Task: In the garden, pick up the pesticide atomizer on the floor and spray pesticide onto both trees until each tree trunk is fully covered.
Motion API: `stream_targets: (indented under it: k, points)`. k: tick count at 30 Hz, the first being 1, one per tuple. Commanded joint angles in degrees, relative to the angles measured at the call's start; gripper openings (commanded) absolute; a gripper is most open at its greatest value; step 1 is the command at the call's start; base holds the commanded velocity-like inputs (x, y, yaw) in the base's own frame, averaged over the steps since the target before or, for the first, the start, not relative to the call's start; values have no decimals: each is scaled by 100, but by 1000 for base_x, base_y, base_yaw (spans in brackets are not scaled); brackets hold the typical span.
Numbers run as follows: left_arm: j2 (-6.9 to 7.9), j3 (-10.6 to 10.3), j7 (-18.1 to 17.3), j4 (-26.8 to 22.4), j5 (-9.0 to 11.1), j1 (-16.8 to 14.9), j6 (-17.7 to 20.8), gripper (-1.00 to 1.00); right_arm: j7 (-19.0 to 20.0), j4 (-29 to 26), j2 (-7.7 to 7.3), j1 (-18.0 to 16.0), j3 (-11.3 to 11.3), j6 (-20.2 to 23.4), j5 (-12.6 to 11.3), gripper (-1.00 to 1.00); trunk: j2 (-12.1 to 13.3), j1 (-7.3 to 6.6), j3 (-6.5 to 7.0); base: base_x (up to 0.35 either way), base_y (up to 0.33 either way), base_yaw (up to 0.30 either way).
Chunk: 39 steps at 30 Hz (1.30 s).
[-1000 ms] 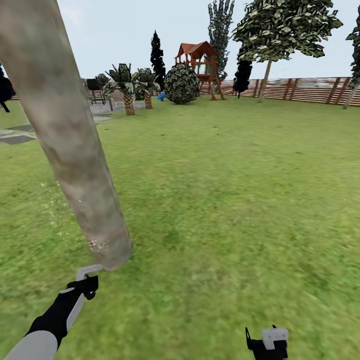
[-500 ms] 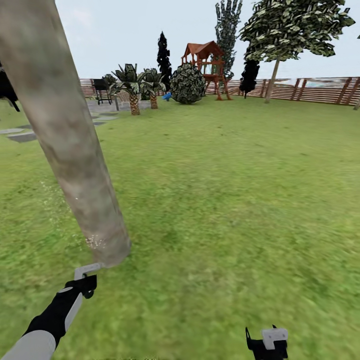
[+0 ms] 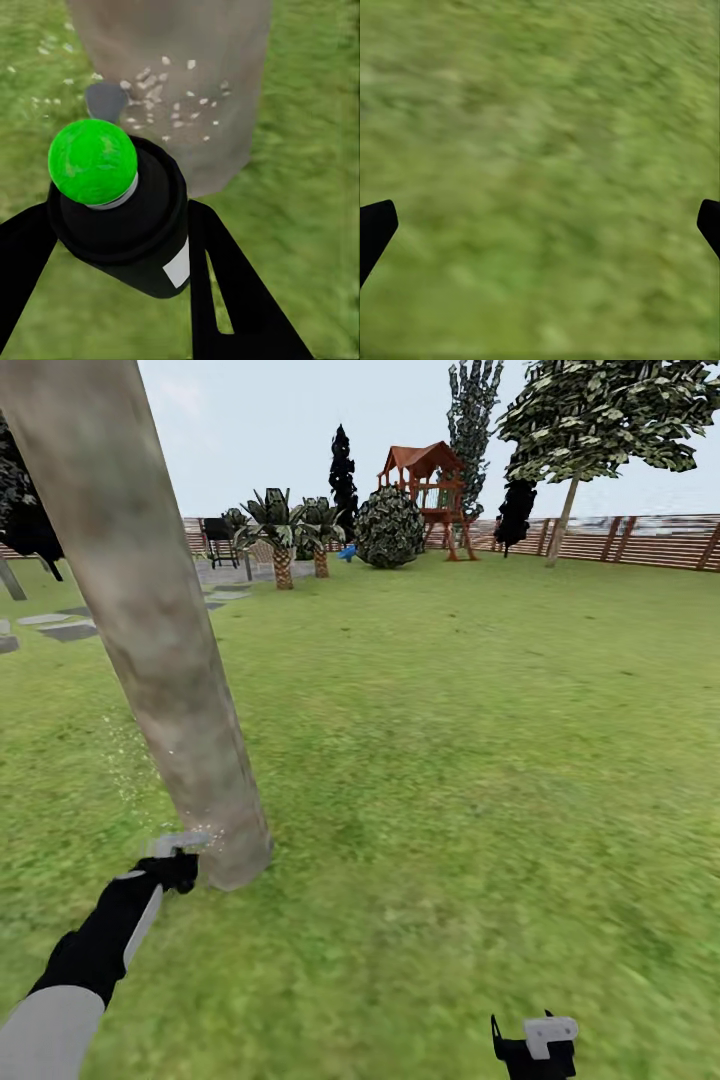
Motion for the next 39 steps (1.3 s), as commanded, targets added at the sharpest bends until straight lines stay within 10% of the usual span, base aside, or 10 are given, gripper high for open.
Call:
stream_targets:
  k: [1, 7, 14, 19, 27, 33, 39]
  points:
    - [0, -173, -75, -70, -27, -6, 90, -100, 0, 0, 0, 0, 0, 0, 0, 100, 0, 0, 0, 0, 0, 0]
    - [650, -69, -725, -227, -32, 16, 332, -100, 0, 0, 0, 2, 0, 0, 0, 100, 0, 0, 0, 0, 0, 0]
    - [306, -398, -1080, -316, -29, -13, 358, -100, 0, 0, -8, -1, 0, 0, 0, 100, 0, 0, 0, 0, 0, 0]
    - [756, -360, -1158, -329, -19, -2, 378, -100, 0, 0, -9, -1, 0, 0, 0, 100, 0, 0, 0, 0, 0, 0]
    - [462, -417, -1166, -782, -28, 4, 725, -100, 0, 0, -9, 1, 0, 0, 0, 100, 0, 0, 0, -104, 0, 0]
    - [828, -317, -1181, -807, -83, -252, 1180, -100, 0, 0, -9, 2, 0, 0, 0, 100, 0, 0, 0, -4, 0, 0]
    - [865, -392, -1325, -853, -60, -226, 1164, -100, 0, 0, -9, 1, 0, 0, 0, 100, 0, 0, 0, 0, 0, 0]
